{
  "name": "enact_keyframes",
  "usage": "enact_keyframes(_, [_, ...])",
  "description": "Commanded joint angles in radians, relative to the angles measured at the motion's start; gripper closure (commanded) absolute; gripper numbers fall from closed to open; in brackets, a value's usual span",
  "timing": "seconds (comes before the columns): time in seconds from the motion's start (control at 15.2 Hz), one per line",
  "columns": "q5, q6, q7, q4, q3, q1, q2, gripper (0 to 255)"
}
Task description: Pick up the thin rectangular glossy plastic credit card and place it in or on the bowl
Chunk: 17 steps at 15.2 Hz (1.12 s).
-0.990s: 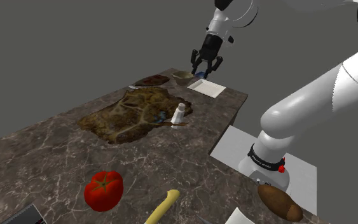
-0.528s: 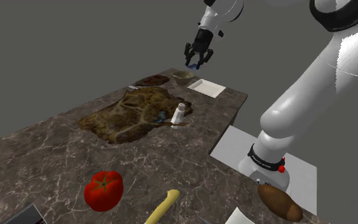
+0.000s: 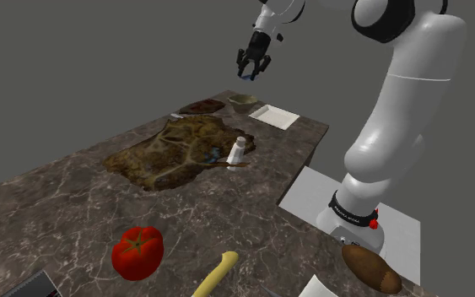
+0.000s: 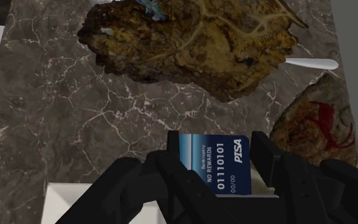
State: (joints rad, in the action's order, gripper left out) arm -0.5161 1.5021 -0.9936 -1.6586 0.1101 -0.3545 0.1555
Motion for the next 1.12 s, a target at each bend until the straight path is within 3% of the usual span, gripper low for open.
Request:
enact_keyframes(0.0, [-0.007, -0.032, -0.002, 0.117, 0.003, -0.01, 0.088, 255])
enact_keyframes(0.26, [-0.028, -0.135, -0.027, 0.428, 0.003, -0.046, 0.298, 255])
enact_keyframes(1.06, [-0.022, 0.005, 0.042, 0.269, 0.005, -0.031, 0.295, 255])
